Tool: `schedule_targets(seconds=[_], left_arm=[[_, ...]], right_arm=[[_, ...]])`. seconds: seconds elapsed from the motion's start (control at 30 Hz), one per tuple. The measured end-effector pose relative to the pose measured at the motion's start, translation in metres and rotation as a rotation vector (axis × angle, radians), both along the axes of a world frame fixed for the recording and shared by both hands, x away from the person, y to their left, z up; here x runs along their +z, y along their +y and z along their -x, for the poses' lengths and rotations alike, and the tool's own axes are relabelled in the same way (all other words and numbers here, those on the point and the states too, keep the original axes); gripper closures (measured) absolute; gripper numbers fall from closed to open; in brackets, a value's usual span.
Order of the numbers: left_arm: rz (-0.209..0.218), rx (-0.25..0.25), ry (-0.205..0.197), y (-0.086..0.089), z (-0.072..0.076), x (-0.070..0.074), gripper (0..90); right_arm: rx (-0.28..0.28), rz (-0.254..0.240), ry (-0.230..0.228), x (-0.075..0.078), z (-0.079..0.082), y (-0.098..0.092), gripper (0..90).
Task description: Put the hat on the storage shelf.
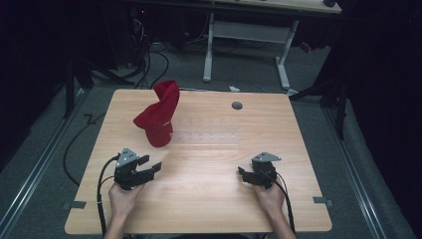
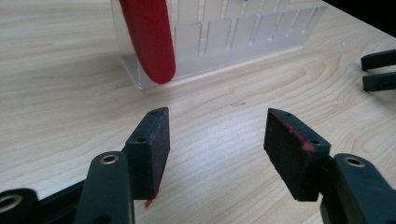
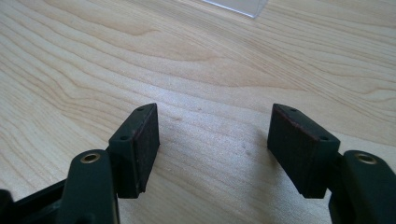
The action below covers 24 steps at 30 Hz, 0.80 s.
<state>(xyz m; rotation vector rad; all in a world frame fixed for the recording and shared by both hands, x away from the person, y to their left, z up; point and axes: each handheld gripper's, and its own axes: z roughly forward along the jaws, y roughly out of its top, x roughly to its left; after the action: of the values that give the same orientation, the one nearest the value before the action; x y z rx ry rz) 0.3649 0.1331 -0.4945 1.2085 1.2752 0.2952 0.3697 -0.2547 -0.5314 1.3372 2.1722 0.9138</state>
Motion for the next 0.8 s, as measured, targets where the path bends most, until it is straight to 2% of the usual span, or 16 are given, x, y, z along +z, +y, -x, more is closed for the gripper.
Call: schedule_targets(seconds=[0.33, 0.73, 0.8], left_arm=[[-0.028, -0.006, 0.037, -0.008, 0.002, -0.021, 39.4], [-0.118, 0.007, 0.061, -0.02, 0.001, -0.041, 37.2], [-0.148, 0.008, 0.065, -0.022, 0.0, -0.046, 36.6]], right_arm=[[0.0, 0.0, 0.0, 0.0, 0.0, 0.0, 34.3], [0.0, 0.0, 0.0, 0.0, 0.0, 0.0, 34.3], [0.0, 0.0, 0.0, 0.0, 0.0, 0.0, 34.4]])
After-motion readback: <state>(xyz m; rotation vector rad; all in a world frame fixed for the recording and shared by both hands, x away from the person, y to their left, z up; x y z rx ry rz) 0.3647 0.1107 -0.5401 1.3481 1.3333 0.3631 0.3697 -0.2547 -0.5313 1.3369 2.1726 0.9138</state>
